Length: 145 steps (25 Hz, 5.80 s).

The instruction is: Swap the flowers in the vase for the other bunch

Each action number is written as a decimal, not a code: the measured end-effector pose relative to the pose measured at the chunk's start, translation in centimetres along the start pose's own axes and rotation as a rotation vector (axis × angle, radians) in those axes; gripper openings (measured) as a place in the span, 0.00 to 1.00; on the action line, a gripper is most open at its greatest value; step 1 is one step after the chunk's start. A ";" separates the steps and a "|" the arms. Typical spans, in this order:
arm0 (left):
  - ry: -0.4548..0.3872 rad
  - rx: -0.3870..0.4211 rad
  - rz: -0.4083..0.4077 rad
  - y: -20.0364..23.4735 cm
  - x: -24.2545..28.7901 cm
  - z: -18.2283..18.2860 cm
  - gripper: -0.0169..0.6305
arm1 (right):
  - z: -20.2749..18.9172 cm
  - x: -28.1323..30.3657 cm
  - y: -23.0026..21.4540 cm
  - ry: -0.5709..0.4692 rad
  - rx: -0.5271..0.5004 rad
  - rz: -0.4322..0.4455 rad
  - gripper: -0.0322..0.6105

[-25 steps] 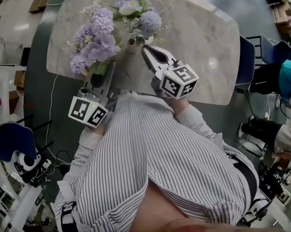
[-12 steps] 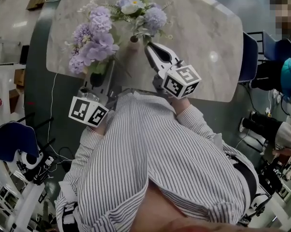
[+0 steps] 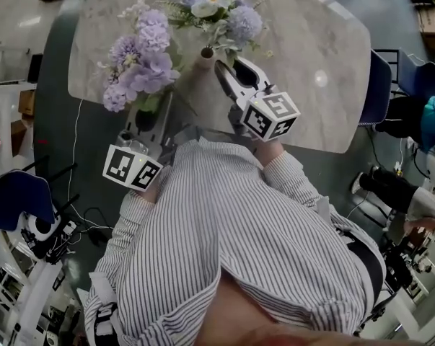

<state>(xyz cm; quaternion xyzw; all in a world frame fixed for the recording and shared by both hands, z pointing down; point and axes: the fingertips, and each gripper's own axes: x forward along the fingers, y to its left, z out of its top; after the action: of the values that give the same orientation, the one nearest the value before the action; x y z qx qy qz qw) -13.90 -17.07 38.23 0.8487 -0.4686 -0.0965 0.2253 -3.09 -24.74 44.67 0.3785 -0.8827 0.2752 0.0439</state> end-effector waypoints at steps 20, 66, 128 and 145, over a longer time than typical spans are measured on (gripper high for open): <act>0.031 -0.073 0.041 2.1 0.1 -2.4 0.10 | -1.9 4.8 -2.5 0.025 -0.040 0.029 0.30; 0.027 -0.035 0.065 2.0 -0.2 -2.0 0.10 | 2.0 5.3 -0.9 -0.049 -0.135 0.035 0.11; -0.039 0.219 -0.266 -1.9 8.8 3.4 0.10 | 8.5 -12.9 -2.2 -0.330 -0.033 -0.213 0.11; -0.101 0.344 -0.283 -0.7 11.5 4.4 0.09 | 6.6 -13.0 -3.3 -0.283 0.017 -0.240 0.11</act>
<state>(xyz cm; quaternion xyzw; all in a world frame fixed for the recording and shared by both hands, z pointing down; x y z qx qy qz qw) -8.79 -27.74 34.56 0.9260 -0.3652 -0.0882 0.0377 9.25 -21.62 36.89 0.5165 -0.8261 0.2194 -0.0513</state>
